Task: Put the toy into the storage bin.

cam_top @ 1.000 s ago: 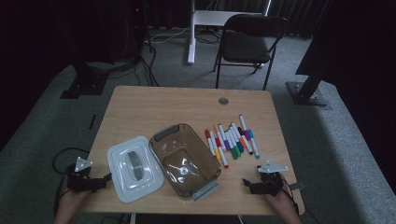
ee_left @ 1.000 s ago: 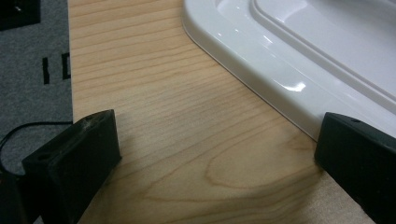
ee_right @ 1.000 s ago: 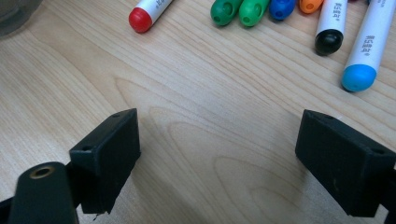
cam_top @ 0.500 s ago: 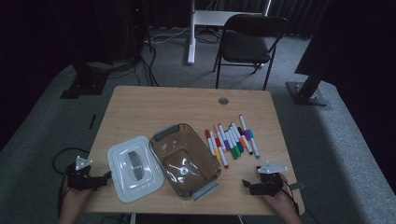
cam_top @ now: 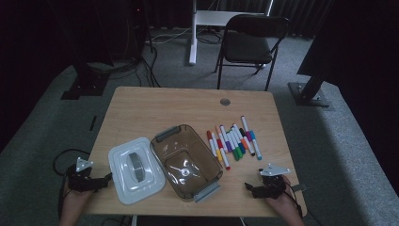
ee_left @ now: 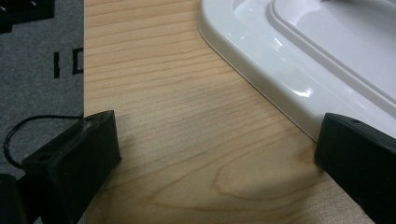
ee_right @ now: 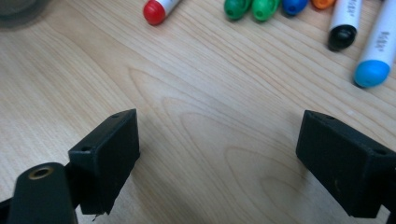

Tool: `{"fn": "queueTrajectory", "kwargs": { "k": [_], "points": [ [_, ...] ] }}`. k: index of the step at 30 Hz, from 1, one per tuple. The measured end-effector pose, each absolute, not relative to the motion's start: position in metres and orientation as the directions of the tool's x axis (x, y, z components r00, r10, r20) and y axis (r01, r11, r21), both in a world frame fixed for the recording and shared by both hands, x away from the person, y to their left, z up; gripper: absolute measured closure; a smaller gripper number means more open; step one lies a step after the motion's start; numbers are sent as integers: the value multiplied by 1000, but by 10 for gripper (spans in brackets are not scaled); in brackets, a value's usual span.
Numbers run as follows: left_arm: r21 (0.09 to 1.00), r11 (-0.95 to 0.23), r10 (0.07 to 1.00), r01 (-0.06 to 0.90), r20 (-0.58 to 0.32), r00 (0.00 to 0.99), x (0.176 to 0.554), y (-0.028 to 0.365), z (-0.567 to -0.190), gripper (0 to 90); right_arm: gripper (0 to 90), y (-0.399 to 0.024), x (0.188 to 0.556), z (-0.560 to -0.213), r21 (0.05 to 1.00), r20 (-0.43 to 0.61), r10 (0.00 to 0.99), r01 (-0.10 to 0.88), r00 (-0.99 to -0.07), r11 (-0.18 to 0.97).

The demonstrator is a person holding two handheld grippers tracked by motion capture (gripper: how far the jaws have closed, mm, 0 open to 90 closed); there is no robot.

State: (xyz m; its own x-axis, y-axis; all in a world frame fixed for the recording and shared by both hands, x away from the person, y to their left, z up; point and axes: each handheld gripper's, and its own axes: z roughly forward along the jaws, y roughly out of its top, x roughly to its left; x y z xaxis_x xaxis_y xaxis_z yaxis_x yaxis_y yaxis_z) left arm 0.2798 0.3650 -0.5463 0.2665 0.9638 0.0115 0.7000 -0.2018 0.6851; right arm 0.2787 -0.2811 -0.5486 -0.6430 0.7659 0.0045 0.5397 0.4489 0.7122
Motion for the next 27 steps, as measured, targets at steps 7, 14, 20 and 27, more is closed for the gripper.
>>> {"fn": "queueTrajectory", "kwargs": {
  "k": [7, 14, 20, 27],
  "points": [
    [685, -202, 964, 700, 12, 267, 280, 365, -546, 5, 140, -286, 275, -541, 687, 3, 792, 577, -611, 442],
    [685, -202, 964, 700, 11, 267, 280, 365, -546, 5, 163, -304, 277, -523, 733, 37, 831, 581, -554, 354],
    [685, -202, 964, 700, 12, 267, 280, 365, -546, 5, 196, -314, 284, -506, 753, 47, 854, 580, -518, 311],
    [685, -202, 964, 700, 12, 267, 280, 365, -546, 5, 216, -321, 303, -487, 759, 25, 877, 580, -480, 296]
  ]
}}
